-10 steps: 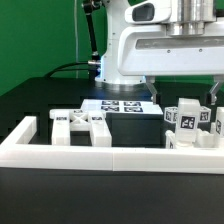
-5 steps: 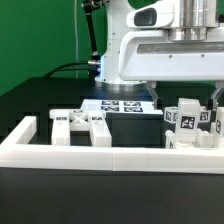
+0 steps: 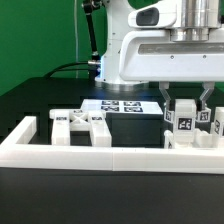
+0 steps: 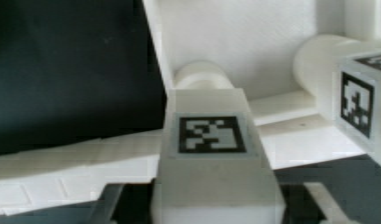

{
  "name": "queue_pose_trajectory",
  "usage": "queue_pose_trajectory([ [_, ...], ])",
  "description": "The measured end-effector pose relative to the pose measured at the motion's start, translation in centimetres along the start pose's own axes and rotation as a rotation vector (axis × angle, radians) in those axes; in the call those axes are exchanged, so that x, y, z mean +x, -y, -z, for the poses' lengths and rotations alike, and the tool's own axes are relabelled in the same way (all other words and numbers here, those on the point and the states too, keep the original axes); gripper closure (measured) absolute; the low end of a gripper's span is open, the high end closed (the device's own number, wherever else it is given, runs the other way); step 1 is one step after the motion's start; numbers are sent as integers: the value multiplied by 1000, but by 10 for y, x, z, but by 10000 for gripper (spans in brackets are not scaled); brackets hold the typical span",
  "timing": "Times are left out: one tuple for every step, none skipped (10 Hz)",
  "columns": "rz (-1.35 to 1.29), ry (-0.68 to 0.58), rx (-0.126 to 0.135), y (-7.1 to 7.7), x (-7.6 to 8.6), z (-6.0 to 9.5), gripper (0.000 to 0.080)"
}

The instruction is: Assemble chair

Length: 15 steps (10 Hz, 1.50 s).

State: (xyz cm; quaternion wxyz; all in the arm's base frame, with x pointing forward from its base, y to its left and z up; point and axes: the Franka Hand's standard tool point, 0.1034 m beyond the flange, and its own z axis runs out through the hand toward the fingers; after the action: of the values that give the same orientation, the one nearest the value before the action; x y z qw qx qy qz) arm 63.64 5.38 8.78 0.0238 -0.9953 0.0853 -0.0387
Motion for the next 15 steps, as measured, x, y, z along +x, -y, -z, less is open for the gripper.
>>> queue_pose_trajectory([
  [-1, 0, 0, 0, 0, 0, 509],
  [-56, 0, 1, 0, 0, 0, 509],
  [-165, -1, 2, 1, 0, 0, 509],
  [-268, -8, 1, 0, -1, 0, 509],
  [-375, -19, 2, 1, -1, 0, 509],
  [-472, -34, 3, 2, -3, 0, 509],
  [-620, -49, 4, 3, -5, -1, 509],
  [-706, -59, 6, 3, -5, -1, 509],
  [-805, -68, 16, 3, -5, -1, 508],
  [-945, -66, 24, 3, -5, -1, 508],
  [-999, -65, 27, 3, -5, -1, 508],
  [-1108, -61, 35, 2, -5, -1, 508],
  [-1184, -56, 42, 2, -6, -1, 508],
  [-1271, -50, 50, 1, -6, -2, 508],
  [-1324, -47, 53, 0, -6, -2, 508],
])
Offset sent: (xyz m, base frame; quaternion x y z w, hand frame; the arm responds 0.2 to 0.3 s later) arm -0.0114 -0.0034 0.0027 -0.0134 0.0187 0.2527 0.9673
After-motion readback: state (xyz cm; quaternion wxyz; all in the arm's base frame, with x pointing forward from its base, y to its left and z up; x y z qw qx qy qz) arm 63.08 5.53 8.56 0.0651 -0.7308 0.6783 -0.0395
